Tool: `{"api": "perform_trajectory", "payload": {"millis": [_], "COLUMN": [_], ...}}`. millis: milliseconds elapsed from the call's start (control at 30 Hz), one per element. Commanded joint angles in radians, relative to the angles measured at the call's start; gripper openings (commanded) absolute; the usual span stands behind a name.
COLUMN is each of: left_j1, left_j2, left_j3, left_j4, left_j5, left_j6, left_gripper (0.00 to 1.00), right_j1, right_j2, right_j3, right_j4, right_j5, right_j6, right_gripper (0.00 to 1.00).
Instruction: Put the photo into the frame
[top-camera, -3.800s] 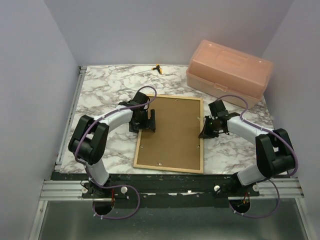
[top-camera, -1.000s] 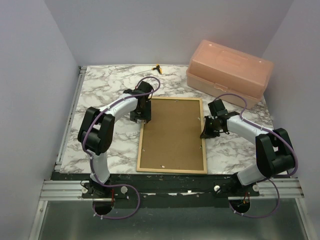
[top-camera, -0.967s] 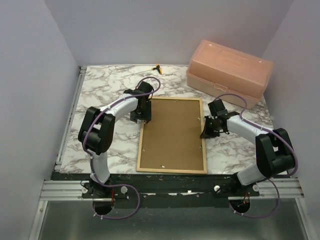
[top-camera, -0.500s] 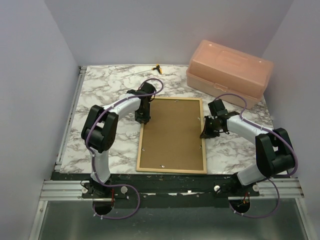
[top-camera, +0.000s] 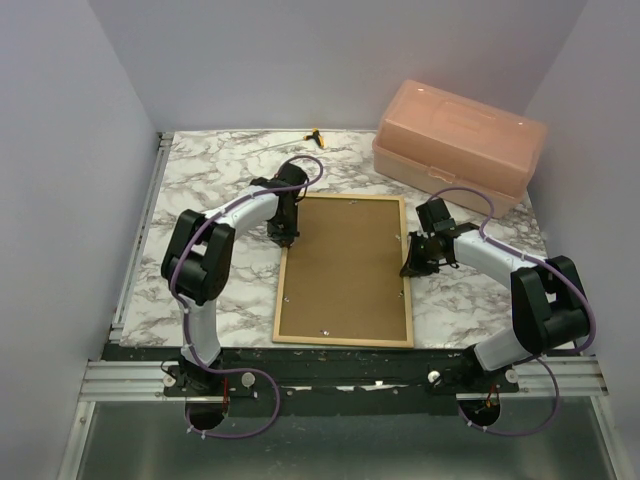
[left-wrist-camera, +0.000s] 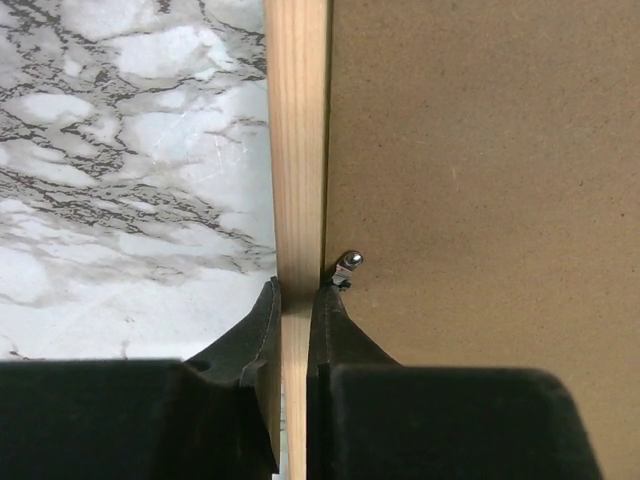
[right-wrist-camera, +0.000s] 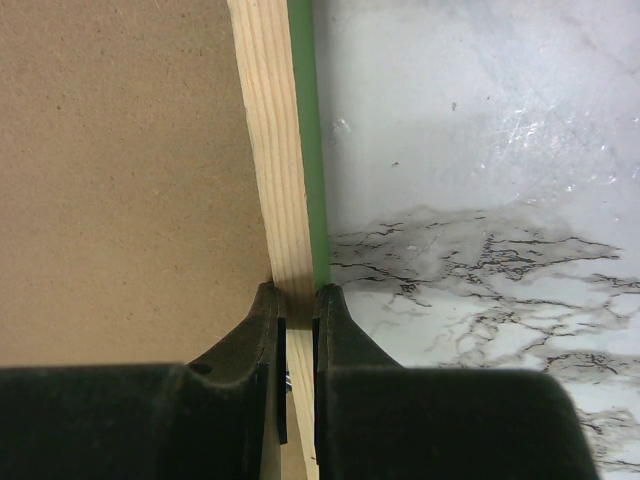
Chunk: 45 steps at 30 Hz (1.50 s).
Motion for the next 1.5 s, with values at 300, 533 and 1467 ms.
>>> {"api": "perform_trajectory", "payload": {"millis": [300,533,1467], "left_j1": [0.004,0.035,0.179], "left_j2": [-0.16,-0.195,-0.193], "left_j3": [-0.12,-0.176,-0.221], "left_j4": [0.062,0.105,0.223], "left_j5": [0.077,0.153,0.333], "left_j6": [-0.022,-0.037,-0.053], "left_gripper": [0.57,0.57,0.54], "right_j1": [0.003,0.002,0.271], "right_j2": [0.013,-0.052,0.442], "right_j3": [0.003,0.022,0.585], "right_j4": [0.002,-0.014,0.195], "right_j5": [-0.022,-0.047,-0.199], "right_j6": [0.037,0.035,0.14], "right_gripper": [0.13,0.67,0.31]}}
